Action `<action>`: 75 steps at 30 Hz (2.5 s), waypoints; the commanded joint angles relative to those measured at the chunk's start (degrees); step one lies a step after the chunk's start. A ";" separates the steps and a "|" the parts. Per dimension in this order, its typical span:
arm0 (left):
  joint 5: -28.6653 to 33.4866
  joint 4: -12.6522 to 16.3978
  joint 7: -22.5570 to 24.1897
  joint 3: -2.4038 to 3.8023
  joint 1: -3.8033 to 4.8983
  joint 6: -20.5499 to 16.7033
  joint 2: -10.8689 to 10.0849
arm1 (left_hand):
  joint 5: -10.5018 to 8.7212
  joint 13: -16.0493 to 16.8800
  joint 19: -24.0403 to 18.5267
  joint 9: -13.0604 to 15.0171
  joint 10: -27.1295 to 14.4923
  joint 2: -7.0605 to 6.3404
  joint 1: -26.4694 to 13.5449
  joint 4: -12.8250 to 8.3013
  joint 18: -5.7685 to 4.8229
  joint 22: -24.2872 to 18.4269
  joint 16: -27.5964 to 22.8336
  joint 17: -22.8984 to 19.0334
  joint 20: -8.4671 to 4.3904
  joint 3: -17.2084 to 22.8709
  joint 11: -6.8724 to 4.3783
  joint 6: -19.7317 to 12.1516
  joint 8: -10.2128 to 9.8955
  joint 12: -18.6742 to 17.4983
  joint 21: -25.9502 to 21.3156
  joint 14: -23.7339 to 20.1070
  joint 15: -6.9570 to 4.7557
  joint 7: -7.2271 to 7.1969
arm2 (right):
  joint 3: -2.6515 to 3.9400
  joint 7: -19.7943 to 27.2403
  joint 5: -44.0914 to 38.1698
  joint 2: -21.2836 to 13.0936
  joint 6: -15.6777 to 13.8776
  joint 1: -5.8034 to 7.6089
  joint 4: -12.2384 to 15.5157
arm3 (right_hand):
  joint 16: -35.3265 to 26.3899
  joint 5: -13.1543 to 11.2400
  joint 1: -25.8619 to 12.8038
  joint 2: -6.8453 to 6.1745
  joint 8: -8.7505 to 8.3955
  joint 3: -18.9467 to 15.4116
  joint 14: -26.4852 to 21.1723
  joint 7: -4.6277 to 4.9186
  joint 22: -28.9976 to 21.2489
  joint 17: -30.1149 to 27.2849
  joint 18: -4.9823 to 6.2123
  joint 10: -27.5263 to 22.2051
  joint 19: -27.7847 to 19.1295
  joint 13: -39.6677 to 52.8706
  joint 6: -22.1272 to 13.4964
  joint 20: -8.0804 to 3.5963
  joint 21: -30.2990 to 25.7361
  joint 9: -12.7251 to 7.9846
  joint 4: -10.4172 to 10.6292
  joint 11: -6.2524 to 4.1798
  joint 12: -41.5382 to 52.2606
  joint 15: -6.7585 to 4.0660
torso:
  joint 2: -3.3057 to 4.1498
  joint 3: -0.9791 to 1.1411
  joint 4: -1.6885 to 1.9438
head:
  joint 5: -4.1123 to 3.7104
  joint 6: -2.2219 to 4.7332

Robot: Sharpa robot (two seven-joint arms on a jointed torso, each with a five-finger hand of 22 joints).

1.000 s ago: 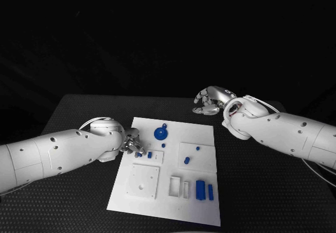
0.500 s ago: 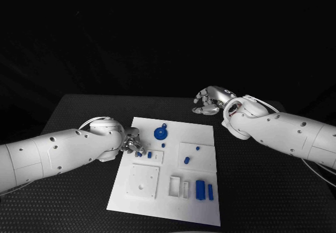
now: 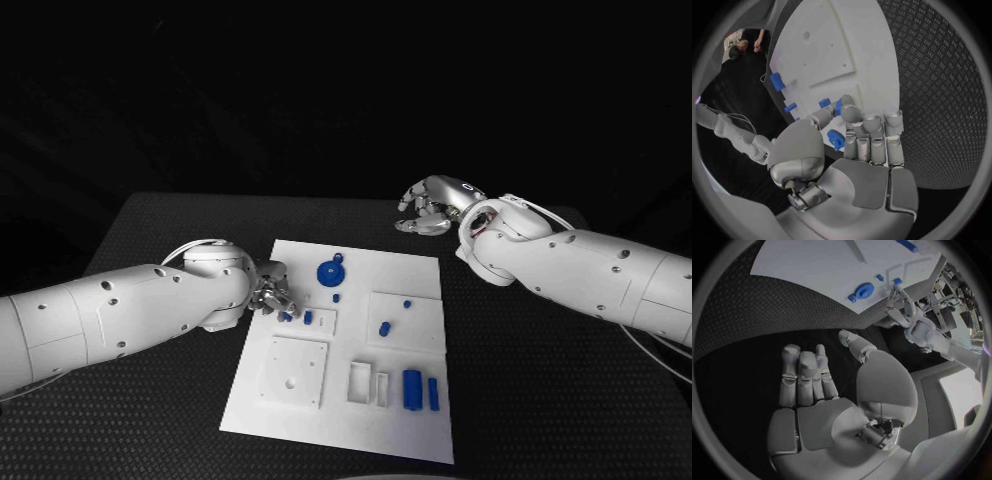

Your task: Assemble the parts on the task board

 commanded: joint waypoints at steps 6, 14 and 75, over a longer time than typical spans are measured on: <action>-1.08 -0.03 -1.26 -0.57 -0.68 2.32 -0.35 | -0.38 -0.01 -0.48 0.08 -0.20 4.43 5.73 -1.44 0.19 0.80 -0.22 0.04 -7.14 1.11 0.01 -1.10 0.15 -0.27 -0.29 -0.06 -0.05 0.89 | 0.02 0.13 -0.35 0.01 0.60 -0.02 0.00 | -0.39 0.31 -0.45 -0.05 -0.27 -0.23 0.08 0.31 0.09 -0.02 2.52 -0.21 0.19 -0.10 -0.02 -0.05 -0.31 -0.07 0.09 0.09 0.33 0.31 | -0.03 0.04 0.01 | 0.02 -0.09; -1.42 -0.32 -0.78 -0.57 -0.68 2.43 -0.40 | -0.55 -0.01 -0.48 0.07 -0.19 4.29 6.13 -1.35 0.16 0.79 -0.21 0.04 -7.13 1.09 0.01 -1.10 0.13 -0.27 -0.30 -0.06 -0.02 0.89 | 0.02 0.16 -0.35 0.03 0.58 -0.03 -0.05 | -0.39 0.32 -0.46 -0.06 -0.27 -0.23 0.09 0.31 0.09 -0.02 2.52 -0.21 0.20 -0.11 -0.02 -0.05 -0.31 -0.07 0.10 0.09 0.34 0.31 | -0.01 0.06 -0.02 | -0.04 -0.05; -0.63 -0.81 -1.57 -0.58 -0.67 2.03 0.10 | -2.88 0.11 -0.78 -2.53 -1.63 -1.21 -4.54 11.00 0.11 0.79 -0.13 0.21 -7.25 -0.41 0.46 -4.01 -1.52 0.14 -0.70 -0.78 0.12 1.59 | 0.01 0.10 -0.37 -0.10 0.63 -0.03 0.00 | -0.42 0.37 -0.50 -0.08 -0.27 -0.25 0.10 0.33 0.10 -0.04 2.52 -0.22 0.20 -0.19 -0.04 -0.05 -0.35 -0.07 0.13 0.10 0.38 0.32 | -0.01 0.05 -0.06 | -0.20 -0.04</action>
